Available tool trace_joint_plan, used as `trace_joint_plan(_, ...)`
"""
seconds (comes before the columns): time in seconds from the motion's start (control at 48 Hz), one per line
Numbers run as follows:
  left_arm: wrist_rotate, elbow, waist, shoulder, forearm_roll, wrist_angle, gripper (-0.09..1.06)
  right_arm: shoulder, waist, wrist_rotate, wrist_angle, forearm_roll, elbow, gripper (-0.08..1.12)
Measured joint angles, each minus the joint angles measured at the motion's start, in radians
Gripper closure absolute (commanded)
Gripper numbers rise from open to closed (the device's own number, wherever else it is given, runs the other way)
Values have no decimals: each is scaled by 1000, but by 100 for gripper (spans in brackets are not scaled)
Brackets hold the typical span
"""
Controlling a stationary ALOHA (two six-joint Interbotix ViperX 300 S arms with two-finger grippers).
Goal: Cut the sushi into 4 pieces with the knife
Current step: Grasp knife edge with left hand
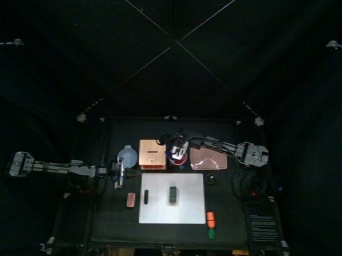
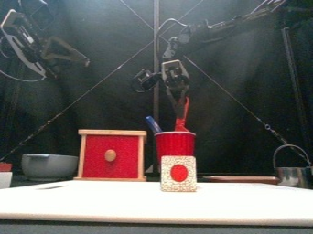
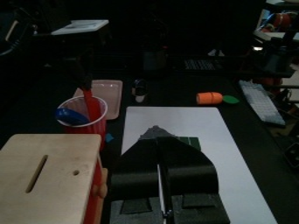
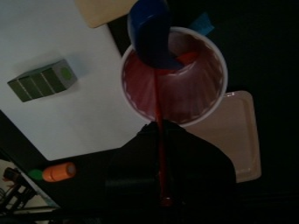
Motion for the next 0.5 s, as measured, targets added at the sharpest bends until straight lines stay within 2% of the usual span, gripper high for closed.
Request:
trace_joint_plan(0.083,0,0,0,-2,0,0,96,-3,0,0,35,0,-40,86)
trace_joint_plan(0.271,0,0,2,0,0,-14,74,-77,28,5,78,-5,-127,86)
trace_joint_plan(0.417,0,0,3,0,0,-58,51,-170,78,14,80,-38,-140,86)
trace_joint_plan(0.5,-2,0,2,0,0,-104,37,-218,124,21,72,-74,-137,86)
